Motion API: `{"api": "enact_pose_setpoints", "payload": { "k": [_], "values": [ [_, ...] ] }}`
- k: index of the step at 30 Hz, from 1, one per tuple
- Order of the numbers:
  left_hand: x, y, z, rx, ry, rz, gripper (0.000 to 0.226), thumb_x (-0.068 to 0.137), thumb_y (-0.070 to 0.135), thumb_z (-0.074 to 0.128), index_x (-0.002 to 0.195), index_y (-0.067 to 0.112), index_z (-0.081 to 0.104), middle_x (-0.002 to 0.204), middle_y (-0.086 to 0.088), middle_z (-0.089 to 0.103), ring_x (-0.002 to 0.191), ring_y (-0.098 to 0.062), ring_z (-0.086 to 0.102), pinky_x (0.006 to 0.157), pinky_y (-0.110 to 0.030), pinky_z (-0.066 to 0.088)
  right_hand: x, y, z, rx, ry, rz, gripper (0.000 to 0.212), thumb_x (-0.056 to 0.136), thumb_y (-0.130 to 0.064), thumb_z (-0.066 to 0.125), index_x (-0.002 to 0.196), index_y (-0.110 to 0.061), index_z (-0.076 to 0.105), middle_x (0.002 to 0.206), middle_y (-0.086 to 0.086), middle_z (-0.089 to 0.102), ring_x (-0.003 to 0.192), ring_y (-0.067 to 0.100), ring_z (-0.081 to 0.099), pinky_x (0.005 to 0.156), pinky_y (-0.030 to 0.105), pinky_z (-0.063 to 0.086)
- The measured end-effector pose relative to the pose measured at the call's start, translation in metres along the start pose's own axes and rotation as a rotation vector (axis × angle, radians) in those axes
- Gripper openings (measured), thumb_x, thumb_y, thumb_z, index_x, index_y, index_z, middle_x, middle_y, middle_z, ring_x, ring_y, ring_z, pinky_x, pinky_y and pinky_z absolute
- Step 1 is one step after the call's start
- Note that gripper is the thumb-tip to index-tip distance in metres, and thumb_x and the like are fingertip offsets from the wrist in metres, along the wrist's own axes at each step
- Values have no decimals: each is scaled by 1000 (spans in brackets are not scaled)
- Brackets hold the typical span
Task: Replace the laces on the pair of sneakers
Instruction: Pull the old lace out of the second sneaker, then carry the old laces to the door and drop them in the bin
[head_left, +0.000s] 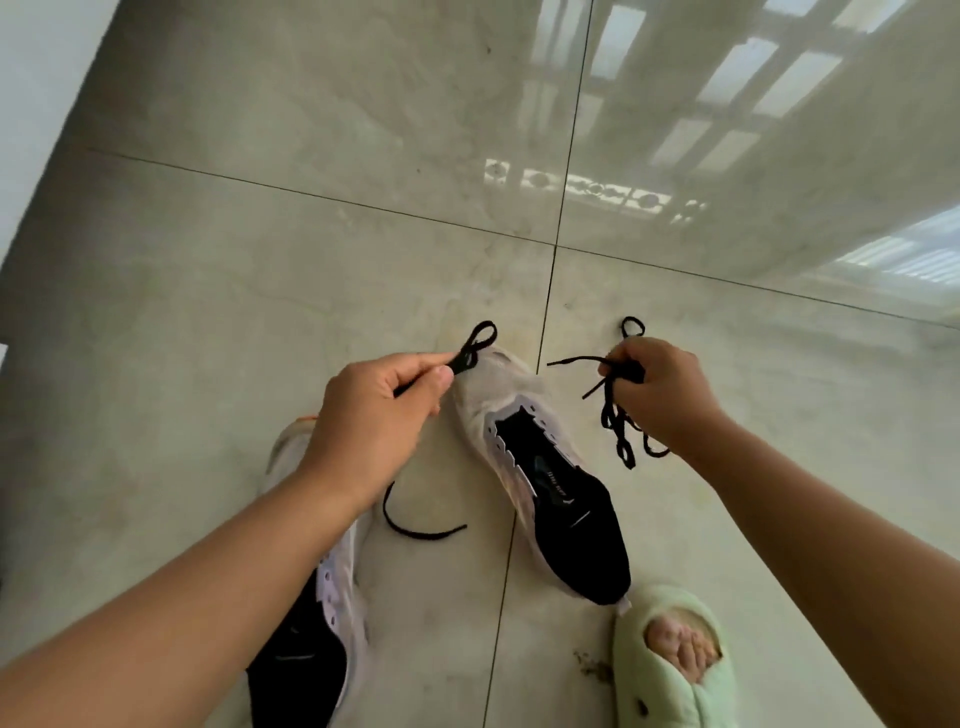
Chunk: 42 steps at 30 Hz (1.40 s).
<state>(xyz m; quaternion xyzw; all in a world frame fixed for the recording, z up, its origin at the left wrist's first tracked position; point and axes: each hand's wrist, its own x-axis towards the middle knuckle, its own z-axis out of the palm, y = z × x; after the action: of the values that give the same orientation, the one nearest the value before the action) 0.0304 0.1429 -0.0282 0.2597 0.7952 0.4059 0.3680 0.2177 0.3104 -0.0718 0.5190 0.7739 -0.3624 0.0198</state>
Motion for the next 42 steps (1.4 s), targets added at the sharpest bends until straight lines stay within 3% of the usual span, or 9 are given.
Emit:
{"api": "enact_pose_setpoints", "payload": {
  "k": [4, 8, 11, 14, 17, 22, 26, 35, 42],
  "values": [
    [-24, 41, -21, -165, 190, -249, 9, 91, 23, 57, 85, 17, 60, 65, 4, 61, 43, -2, 43, 53, -20, 39, -27, -64, -44, 65, -24, 28, 21, 77, 1, 51, 81, -15, 64, 74, -5, 56, 67, 19, 55, 56, 22, 40],
    [-60, 116, -55, -458, 301, -514, 11, 94, 19, 48, 86, 13, 51, 69, -3, 61, 47, -13, 39, 54, -28, 36, -84, -143, -96, 254, -69, 106, 25, 75, 1, 51, 71, -22, 61, 71, -6, 59, 61, 15, 58, 47, 16, 40],
    [-95, 194, -79, -541, 325, -545, 12, 92, 10, 49, 82, 15, 53, 74, -5, 63, 50, -11, 46, 53, -24, 40, -133, -206, -141, 444, -104, 215, 25, 77, -1, 50, 72, -23, 60, 71, -1, 61, 62, 18, 60, 46, 22, 40],
    [-132, 275, -99, -602, 342, -564, 14, 89, 3, 55, 83, 15, 58, 84, -8, 67, 67, -14, 62, 66, -30, 51, -180, -270, -191, 607, -129, 267, 21, 82, -2, 48, 82, -19, 61, 79, 8, 65, 66, 22, 61, 55, 32, 50],
    [-165, 355, -119, -670, 348, -581, 14, 86, 1, 60, 81, 15, 61, 82, -9, 69, 75, -20, 64, 76, -38, 53, -220, -326, -249, 735, -134, 253, 23, 85, -6, 46, 89, -23, 61, 86, 2, 66, 75, 17, 63, 61, 28, 50],
    [-205, 477, -143, -750, 310, -538, 17, 83, -5, 60, 78, 10, 64, 72, -9, 69, 63, -19, 66, 55, -25, 54, -267, -381, -354, 873, -164, 185, 28, 85, -8, 47, 99, -27, 62, 92, -2, 68, 80, 13, 66, 65, 25, 54],
    [-226, 569, -143, -815, 187, -525, 19, 84, -6, 58, 75, 10, 65, 59, -3, 69, 52, -12, 66, 44, -17, 49, -285, -386, -443, 868, -158, 72, 25, 87, -7, 51, 96, -28, 60, 88, -1, 68, 79, 11, 63, 69, 26, 52],
    [-251, 682, -88, -318, 45, -138, 27, 86, 3, 56, 84, 26, 69, 81, 9, 71, 75, 1, 64, 68, -17, 50, -299, -324, -590, 810, 53, 53, 35, 79, 8, 46, 88, -22, 61, 75, -4, 65, 55, -1, 52, 48, 10, 39],
    [-222, 705, -70, -142, 49, -145, 23, 88, 8, 54, 88, 28, 65, 85, 2, 66, 79, -15, 60, 70, -27, 50, -280, -257, -680, 854, 139, 174, 29, 82, 0, 49, 92, -24, 62, 81, 5, 65, 56, 11, 49, 48, 19, 36]
  ]
}}
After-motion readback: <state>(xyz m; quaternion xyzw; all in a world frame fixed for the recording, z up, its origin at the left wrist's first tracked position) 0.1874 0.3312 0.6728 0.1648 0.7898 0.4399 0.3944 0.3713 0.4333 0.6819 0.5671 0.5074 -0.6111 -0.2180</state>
